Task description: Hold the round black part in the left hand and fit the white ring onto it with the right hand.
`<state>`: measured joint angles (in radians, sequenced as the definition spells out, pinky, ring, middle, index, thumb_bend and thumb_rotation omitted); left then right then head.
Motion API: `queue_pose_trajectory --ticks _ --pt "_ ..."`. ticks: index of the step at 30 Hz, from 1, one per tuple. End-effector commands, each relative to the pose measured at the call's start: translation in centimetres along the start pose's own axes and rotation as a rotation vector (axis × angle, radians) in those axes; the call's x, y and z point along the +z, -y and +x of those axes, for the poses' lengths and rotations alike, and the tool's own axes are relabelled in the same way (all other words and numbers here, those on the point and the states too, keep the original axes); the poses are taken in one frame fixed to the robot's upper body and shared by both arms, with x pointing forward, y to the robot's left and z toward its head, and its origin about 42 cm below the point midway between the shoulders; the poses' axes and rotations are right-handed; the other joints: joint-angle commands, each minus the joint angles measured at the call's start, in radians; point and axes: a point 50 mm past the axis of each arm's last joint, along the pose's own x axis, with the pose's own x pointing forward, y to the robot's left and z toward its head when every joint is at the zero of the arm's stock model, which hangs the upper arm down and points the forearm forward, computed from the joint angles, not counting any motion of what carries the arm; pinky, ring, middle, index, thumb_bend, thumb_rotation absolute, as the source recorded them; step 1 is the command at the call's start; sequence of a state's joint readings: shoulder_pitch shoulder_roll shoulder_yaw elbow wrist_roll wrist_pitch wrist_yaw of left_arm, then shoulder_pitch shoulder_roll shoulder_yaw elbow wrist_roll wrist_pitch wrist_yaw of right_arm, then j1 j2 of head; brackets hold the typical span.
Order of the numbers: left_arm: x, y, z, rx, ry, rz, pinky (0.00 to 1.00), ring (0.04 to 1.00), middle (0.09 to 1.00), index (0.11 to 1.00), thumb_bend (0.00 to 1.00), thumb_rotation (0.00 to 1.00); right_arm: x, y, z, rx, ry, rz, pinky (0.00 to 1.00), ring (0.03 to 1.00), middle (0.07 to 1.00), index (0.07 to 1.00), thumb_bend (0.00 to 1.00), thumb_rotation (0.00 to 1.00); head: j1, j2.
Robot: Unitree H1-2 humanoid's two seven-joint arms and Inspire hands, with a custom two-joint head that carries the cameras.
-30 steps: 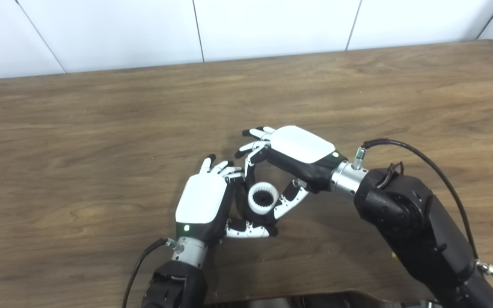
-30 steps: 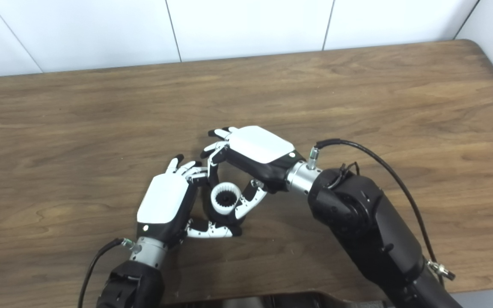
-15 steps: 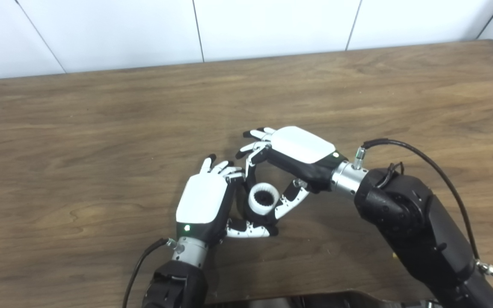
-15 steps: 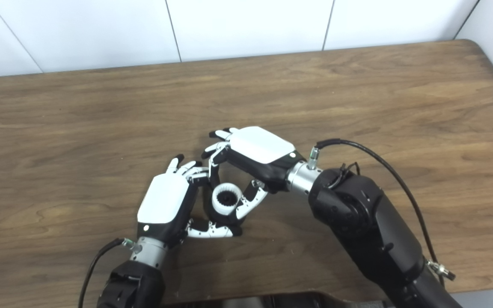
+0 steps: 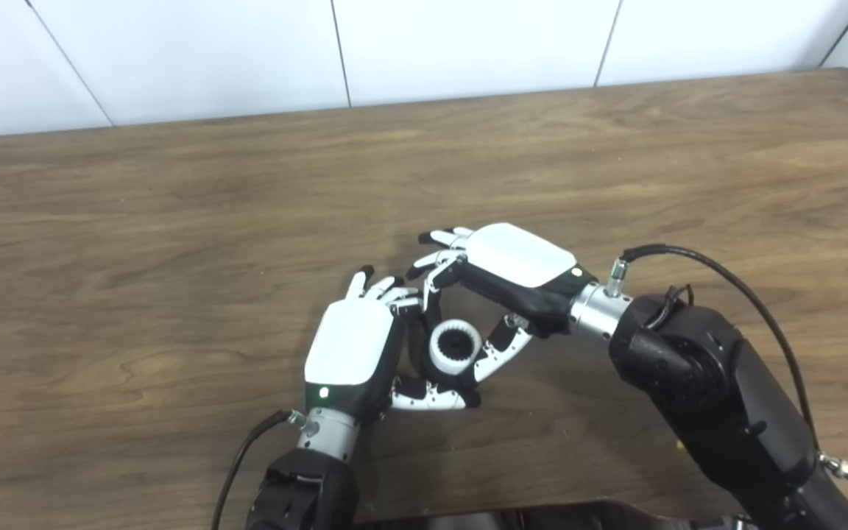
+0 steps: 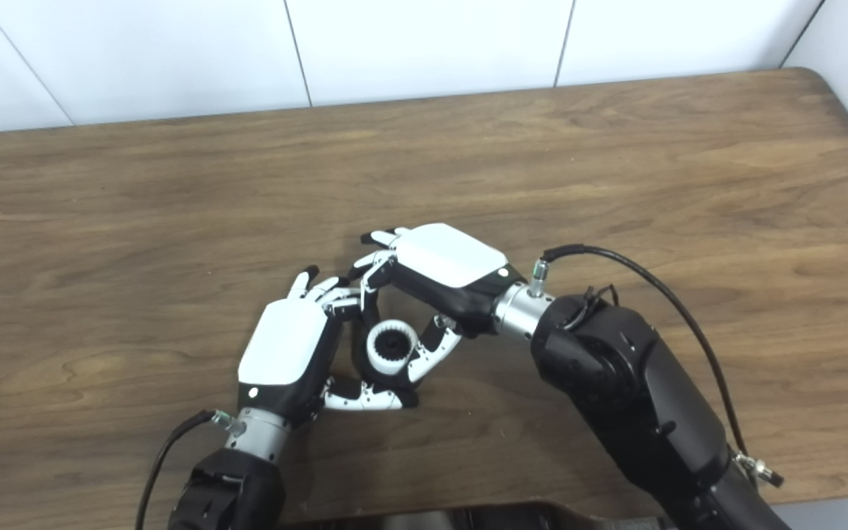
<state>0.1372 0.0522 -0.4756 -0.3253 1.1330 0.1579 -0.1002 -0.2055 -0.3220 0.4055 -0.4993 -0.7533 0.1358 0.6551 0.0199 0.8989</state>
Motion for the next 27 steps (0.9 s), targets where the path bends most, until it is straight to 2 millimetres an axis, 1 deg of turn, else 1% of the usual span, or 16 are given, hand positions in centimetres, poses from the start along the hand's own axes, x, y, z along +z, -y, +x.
queue_pose_trajectory --ticks 1,10,15,23,24,25,27 --pt "0.71 -0.53 0.32 0.025 0.015 -0.001 1.0 0.881 0.766 0.483 0.52 0.06 0.5 0.96 0.04 -0.057 0.025 -0.024 0.98 0.971 0.833 0.482 0.52 0.13 0.0 0.001" --pt "0.71 -0.56 0.34 0.026 0.015 -0.005 1.0 0.881 0.766 0.483 0.52 0.06 0.21 1.42 0.01 -0.069 0.012 -0.037 0.97 0.964 0.832 0.487 0.53 0.14 -0.003 -0.001" --pt "0.66 -0.55 0.36 0.029 0.017 -0.007 1.0 0.878 0.763 0.483 0.52 0.06 0.13 1.63 0.0 -0.068 0.004 -0.033 0.99 0.975 0.844 0.488 0.53 0.15 -0.003 -0.001" --pt "0.57 -0.48 0.38 0.031 0.015 -0.005 1.0 0.874 0.761 0.483 0.52 0.06 0.08 1.88 0.01 -0.064 0.0 -0.035 0.99 0.986 0.863 0.492 0.52 0.15 -0.008 0.002" --pt "0.55 -0.48 0.38 0.03 0.015 -0.004 1.0 0.875 0.762 0.483 0.52 0.06 0.07 1.91 0.01 -0.064 -0.001 -0.034 0.99 0.985 0.864 0.548 0.79 0.21 -0.008 0.002" --pt "0.54 -0.48 0.39 0.03 0.014 -0.004 1.0 0.875 0.762 0.483 0.52 0.06 0.07 1.93 0.02 -0.063 -0.001 -0.035 0.99 0.985 0.864 0.568 0.89 0.23 -0.008 0.002" --pt "0.54 -0.48 0.4 0.029 0.013 -0.003 1.0 0.875 0.762 0.483 0.52 0.06 0.07 1.94 0.02 -0.063 -0.002 -0.036 0.99 0.984 0.864 0.585 0.96 0.25 -0.008 0.002"
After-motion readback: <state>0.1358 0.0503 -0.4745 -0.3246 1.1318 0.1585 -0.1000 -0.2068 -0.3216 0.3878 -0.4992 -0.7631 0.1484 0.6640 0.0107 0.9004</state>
